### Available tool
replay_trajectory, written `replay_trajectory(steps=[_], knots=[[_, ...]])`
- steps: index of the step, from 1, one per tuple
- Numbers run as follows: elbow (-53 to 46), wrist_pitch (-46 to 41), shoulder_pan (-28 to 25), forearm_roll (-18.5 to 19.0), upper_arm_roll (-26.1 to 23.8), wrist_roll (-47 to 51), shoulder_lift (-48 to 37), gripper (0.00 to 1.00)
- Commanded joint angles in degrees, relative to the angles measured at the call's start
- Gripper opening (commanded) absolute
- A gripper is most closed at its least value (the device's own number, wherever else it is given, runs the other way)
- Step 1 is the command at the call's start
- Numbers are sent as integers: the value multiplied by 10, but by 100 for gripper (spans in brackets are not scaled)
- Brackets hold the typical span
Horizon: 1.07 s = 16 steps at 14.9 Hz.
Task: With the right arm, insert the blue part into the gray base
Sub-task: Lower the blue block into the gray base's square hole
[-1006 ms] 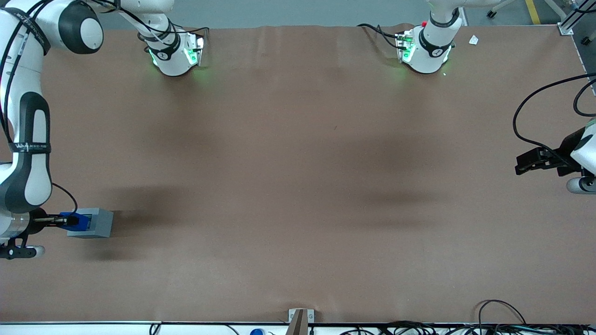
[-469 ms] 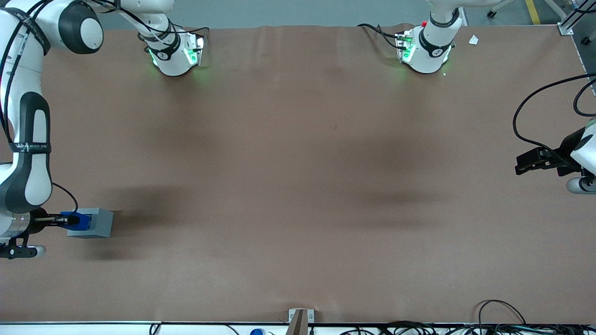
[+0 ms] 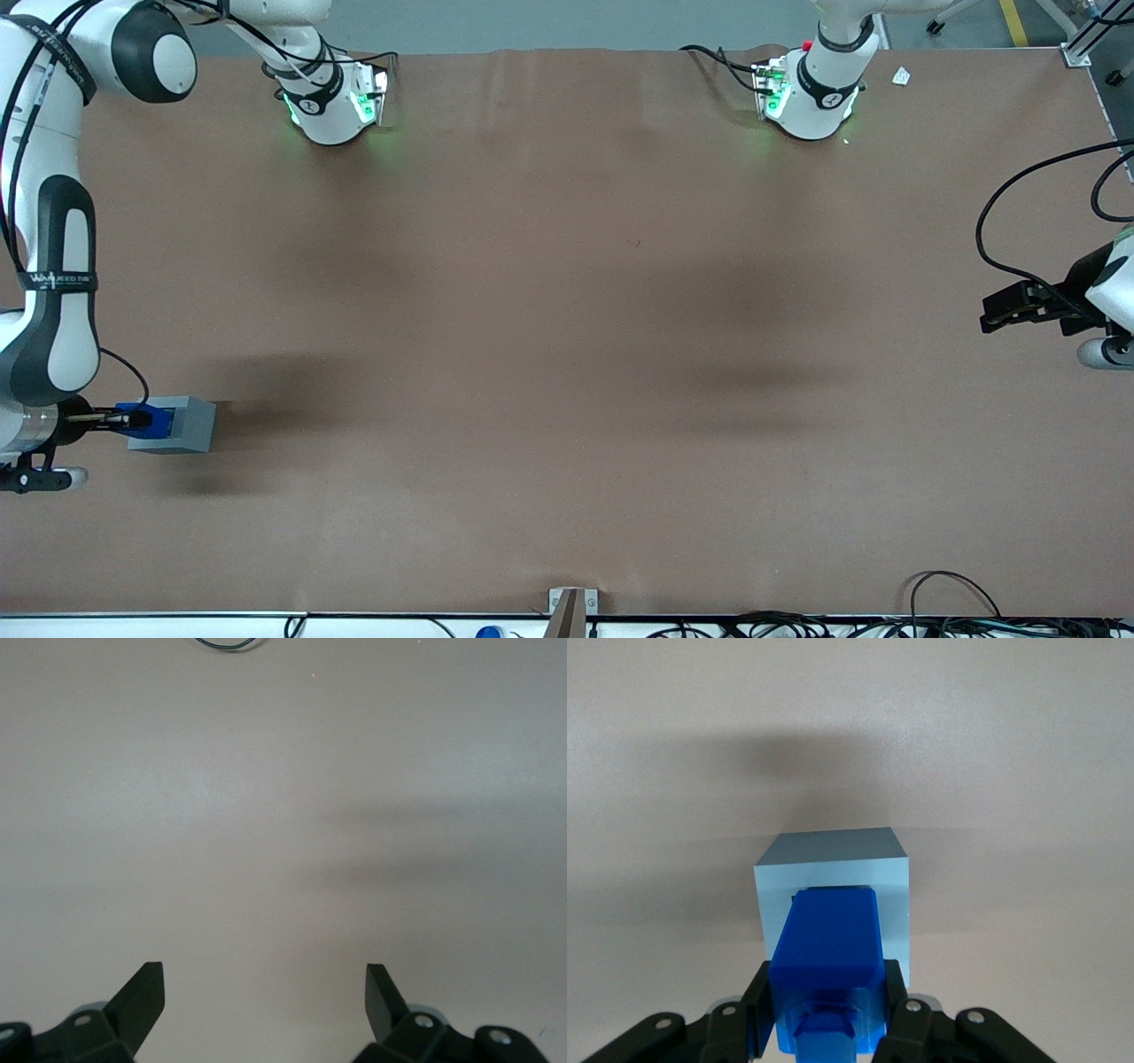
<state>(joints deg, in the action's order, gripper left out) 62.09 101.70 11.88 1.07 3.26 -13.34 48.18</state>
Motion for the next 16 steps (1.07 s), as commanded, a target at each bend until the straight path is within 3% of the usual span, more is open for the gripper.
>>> replay_trajectory(steps=[1,16], knots=[[-11,-9,6,-1,-8,-5,4,1],[0,-5,8,-4,-8,-5,5,1]])
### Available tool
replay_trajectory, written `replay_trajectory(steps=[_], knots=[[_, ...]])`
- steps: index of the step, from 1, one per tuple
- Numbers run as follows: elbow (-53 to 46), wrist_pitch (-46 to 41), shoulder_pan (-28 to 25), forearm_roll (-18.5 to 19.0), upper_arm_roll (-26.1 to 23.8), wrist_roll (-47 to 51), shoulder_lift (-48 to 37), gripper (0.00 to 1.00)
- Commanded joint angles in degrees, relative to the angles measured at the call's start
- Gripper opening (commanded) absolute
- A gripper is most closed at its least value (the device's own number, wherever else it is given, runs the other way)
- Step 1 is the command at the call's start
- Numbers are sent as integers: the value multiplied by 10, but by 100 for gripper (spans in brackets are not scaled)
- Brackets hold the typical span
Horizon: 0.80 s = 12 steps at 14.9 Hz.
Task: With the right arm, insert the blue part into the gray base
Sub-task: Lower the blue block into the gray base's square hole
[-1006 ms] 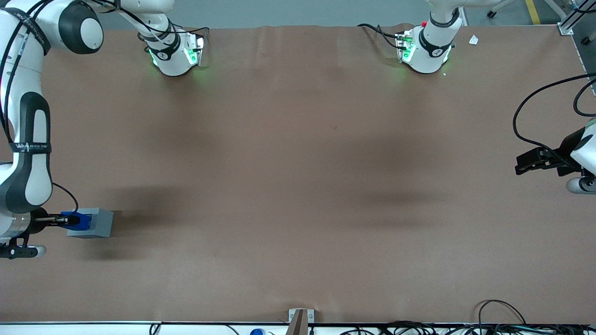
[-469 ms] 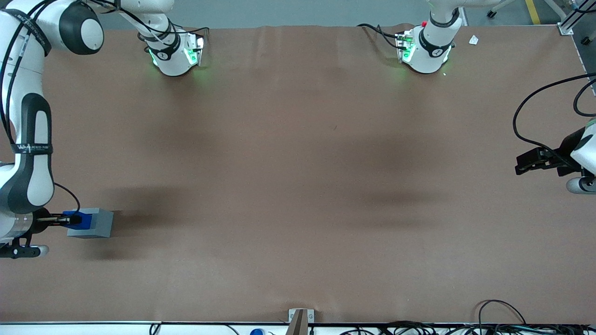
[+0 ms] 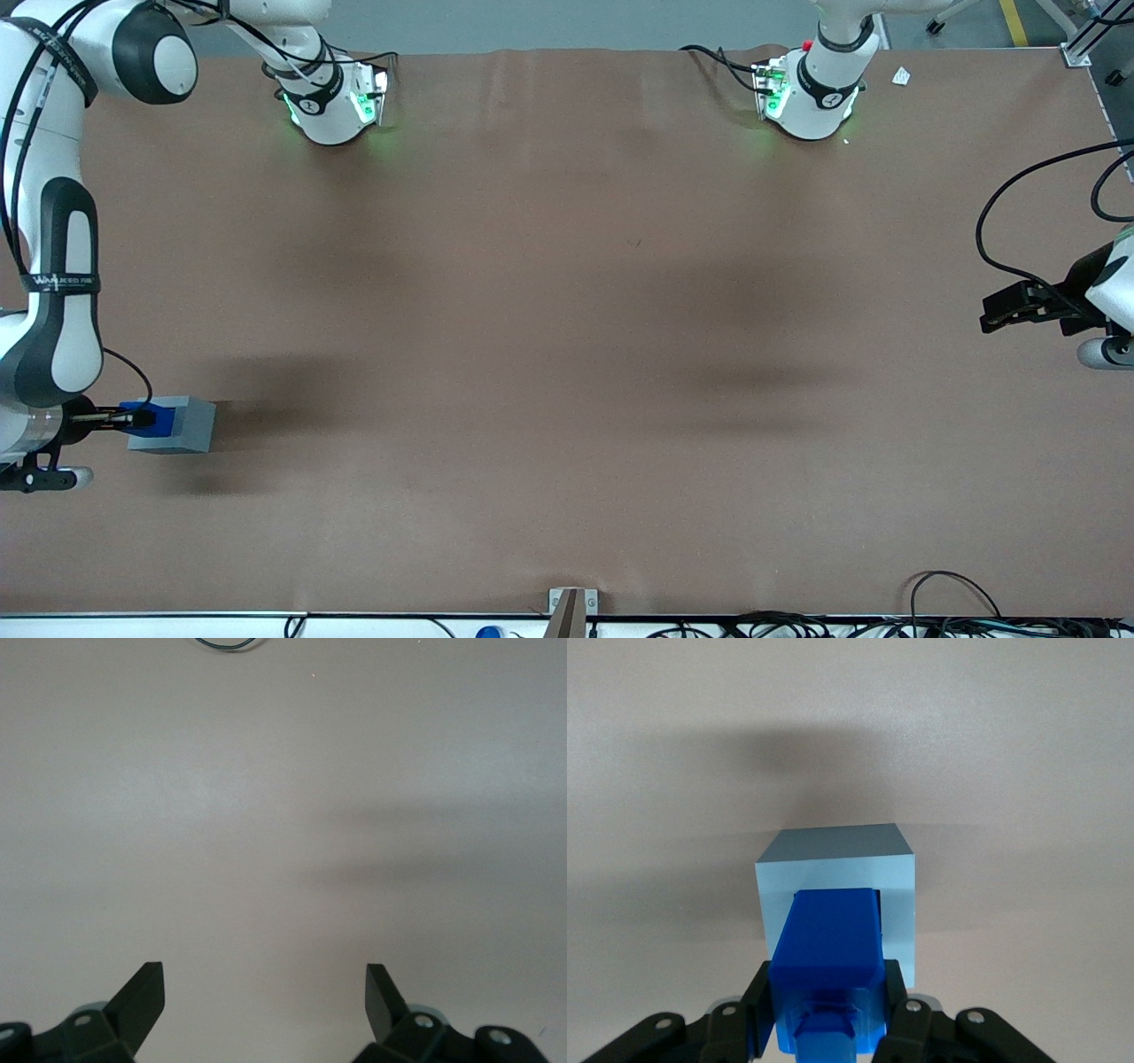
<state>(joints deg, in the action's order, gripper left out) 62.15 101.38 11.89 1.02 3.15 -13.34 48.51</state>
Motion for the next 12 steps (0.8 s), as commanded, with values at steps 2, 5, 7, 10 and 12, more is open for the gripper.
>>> replay_trajectory(steps=[2,5,7,10,12], knots=[[-1,0,8,-3,-7,-5,4,1],[-1,-3,8,-4,-7,-5,8,1],[-1,-5,9,-5,-7,-4,11,1],[-2,-6,8,-7,-7,-3,13,1],[-3,-4,8,-7,-7,-5,13,2]])
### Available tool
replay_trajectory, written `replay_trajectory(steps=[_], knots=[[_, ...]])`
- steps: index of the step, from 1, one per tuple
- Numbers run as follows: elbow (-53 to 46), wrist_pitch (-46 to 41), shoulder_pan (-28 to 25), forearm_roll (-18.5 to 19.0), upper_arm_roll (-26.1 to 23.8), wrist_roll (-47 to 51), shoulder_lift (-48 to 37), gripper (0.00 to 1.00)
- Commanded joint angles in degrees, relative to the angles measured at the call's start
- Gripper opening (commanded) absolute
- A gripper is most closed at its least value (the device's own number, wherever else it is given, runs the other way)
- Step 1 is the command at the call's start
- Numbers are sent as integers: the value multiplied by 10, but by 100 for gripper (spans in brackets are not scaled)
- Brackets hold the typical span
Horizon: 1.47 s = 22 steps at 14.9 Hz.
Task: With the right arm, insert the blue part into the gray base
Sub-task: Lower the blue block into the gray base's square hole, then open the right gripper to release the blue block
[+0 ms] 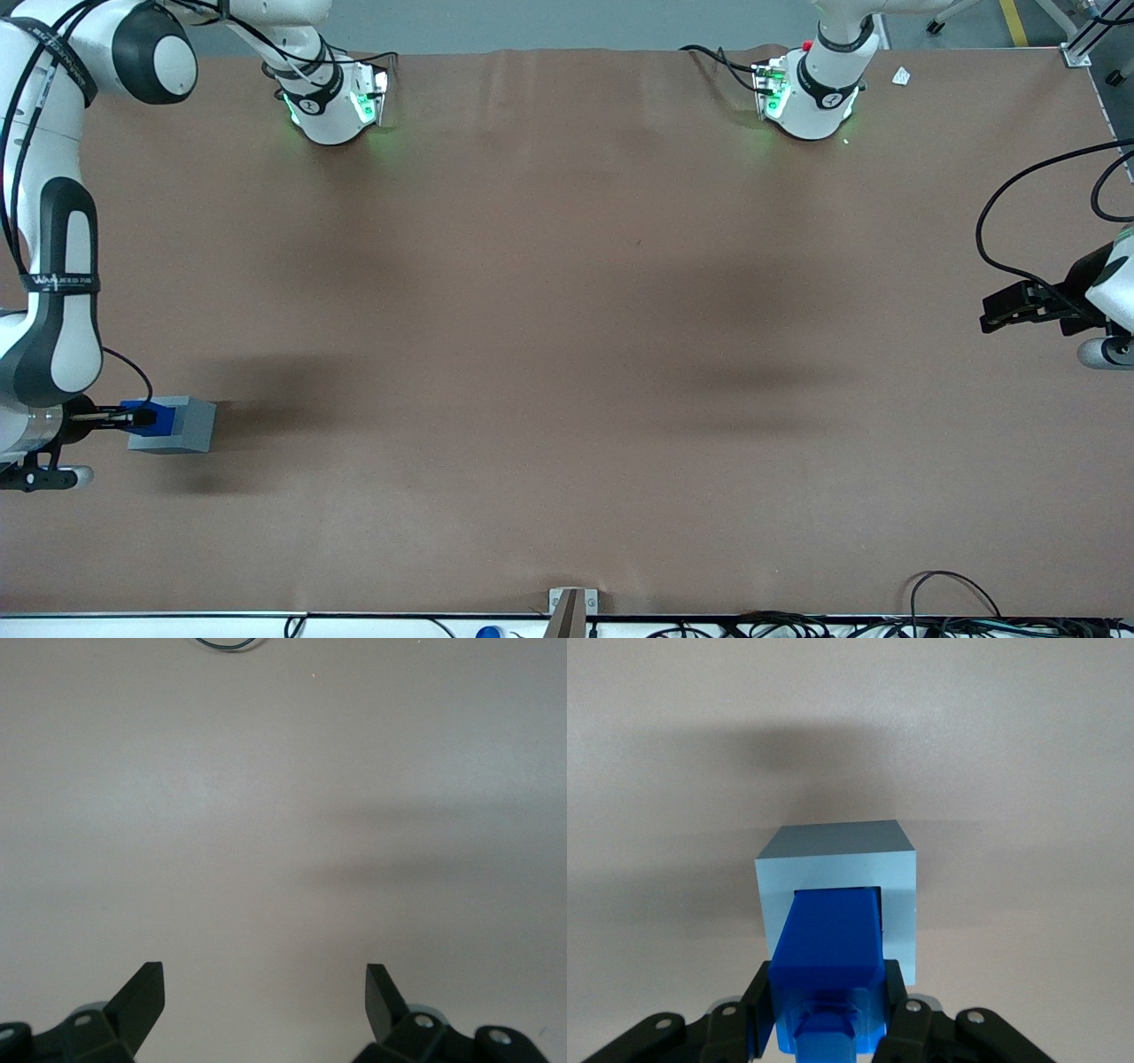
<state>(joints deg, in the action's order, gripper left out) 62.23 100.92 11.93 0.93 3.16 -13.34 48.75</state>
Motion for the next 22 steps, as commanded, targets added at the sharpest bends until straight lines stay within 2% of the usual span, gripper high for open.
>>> replay_trajectory(steps=[1,4,5,6,7,8,9,10,13,15,17,19,22], knots=[[-4,2,7,-5,-7,-6,11,2],[-4,6,6,-5,-7,-7,12,3],[-4,7,6,-5,-7,-6,12,7],[-4,7,5,-5,-7,-7,12,21],[-4,6,4,-4,-7,-8,12,42],[-4,6,3,-3,-7,-7,12,71],[-4,4,3,-4,-7,-7,11,94],[-4,1,3,-4,-7,-7,7,100],[-4,-5,-4,-3,-7,-7,-9,100],[-6,-56,-12,-7,-11,-6,-25,100],[-6,-119,-23,-11,-13,0,-76,100],[-4,-142,-42,-12,-18,9,-135,100],[-4,-206,-76,-12,-19,103,-202,100]])
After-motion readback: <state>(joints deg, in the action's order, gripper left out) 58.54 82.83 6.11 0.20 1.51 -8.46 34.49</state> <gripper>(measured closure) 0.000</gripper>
